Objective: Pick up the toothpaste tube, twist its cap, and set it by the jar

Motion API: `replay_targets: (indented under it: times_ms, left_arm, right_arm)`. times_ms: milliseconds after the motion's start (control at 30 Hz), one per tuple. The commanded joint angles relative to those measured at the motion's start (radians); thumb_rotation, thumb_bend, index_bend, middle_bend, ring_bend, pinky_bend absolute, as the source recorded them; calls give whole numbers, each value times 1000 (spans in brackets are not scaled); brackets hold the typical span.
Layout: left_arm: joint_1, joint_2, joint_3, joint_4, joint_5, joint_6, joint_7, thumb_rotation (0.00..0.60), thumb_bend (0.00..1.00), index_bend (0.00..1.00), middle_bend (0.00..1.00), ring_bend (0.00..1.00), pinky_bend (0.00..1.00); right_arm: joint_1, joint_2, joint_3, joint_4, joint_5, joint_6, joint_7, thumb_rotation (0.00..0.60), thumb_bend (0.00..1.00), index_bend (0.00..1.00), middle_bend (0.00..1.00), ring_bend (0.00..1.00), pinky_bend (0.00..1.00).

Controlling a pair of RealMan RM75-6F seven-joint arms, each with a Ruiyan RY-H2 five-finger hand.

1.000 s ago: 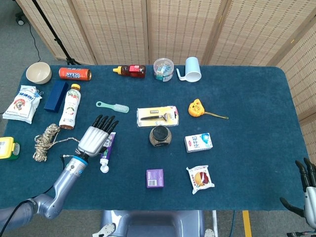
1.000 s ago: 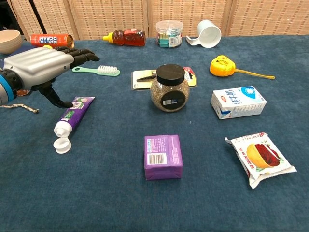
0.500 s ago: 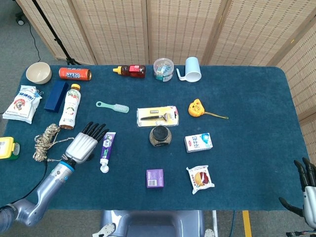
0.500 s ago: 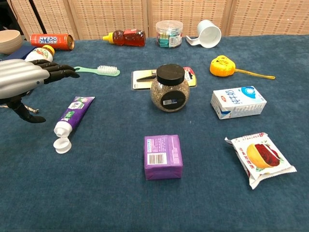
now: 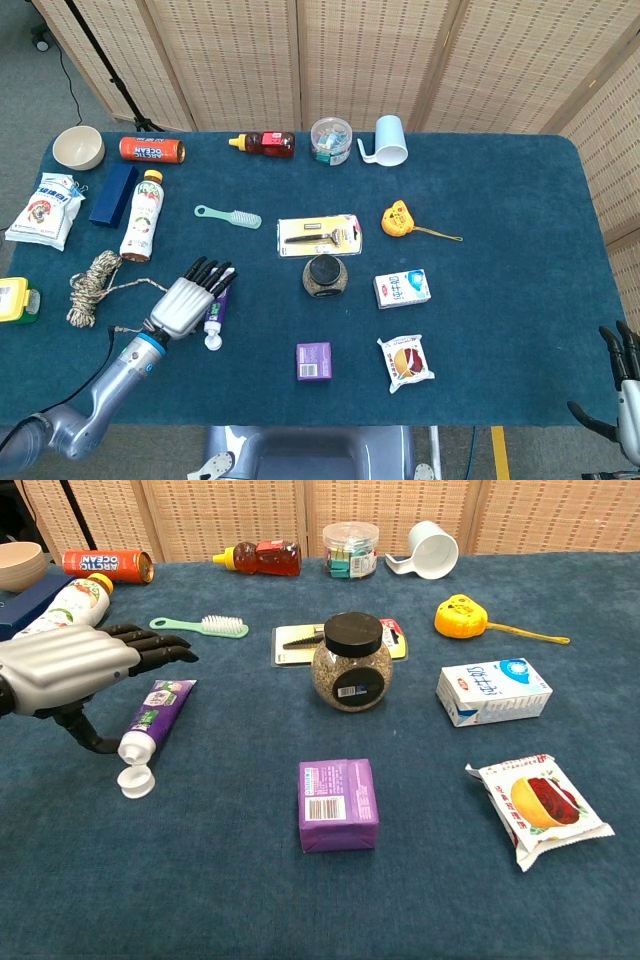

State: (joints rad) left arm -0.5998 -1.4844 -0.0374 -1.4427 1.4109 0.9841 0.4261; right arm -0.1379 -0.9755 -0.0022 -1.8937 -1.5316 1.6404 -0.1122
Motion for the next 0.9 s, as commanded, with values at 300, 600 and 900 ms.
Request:
replay_targets:
  times_ms: [300,600,900]
  left_arm:
    - [-42,-115,-50,18,-47,-6,62,600,190,0,0,0,0]
    - [-99,-193,-123,34,-130,-37,90,600,190,0,0,0,0]
    - [-127,-99,-138,-16,-232,-122,65,600,190,0,0,0,0]
  right_arm:
    - [-8,2,0,10,2,8,20,600,122,0,0,0,0]
    - [-20,4,0,18,3,22,31,600,123,0,0,0,0]
    - [-25,2,-2,15,-3,24,25,600,122,0,0,0,0]
